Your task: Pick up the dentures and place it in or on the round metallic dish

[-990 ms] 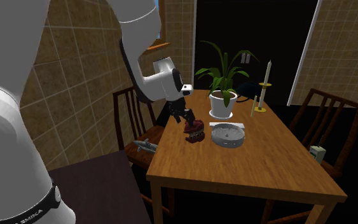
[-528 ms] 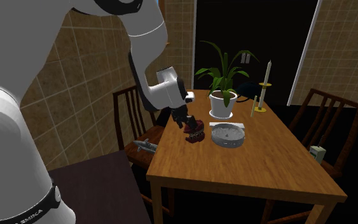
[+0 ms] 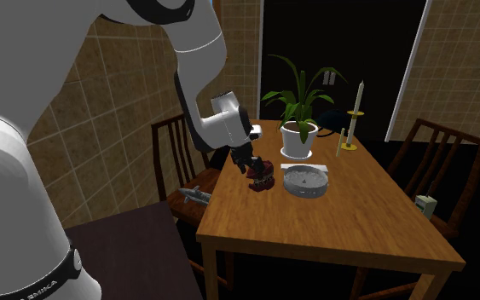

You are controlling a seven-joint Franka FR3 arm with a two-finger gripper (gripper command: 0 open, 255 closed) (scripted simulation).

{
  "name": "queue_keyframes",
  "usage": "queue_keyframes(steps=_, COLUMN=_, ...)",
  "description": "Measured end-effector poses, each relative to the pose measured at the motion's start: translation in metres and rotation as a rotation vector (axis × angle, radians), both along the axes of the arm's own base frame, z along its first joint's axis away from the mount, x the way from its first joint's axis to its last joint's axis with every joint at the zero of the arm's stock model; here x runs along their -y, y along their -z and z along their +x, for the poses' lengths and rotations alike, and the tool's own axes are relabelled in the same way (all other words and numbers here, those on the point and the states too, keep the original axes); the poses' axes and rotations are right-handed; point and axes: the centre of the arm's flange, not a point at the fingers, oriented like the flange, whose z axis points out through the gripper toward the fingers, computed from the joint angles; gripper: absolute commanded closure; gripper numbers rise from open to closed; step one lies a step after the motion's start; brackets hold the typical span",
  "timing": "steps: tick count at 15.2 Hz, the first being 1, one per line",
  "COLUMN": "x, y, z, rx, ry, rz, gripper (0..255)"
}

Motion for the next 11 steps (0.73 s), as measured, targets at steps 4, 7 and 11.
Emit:
queue_keyframes(steps=4, x=0.0002, y=0.0000, z=0.0000, rx=0.000, ry=0.000, rz=0.000, gripper=255)
queue_keyframes(steps=7, x=0.0003, y=0.0002, z=0.0000, rx=0.000, ry=0.000, rz=-0.001, gripper=255)
queue_keyframes(steps=11, x=0.0004, y=0.0002, z=0.0000, rx=0.000, ry=0.001, rz=-0.001, gripper=255)
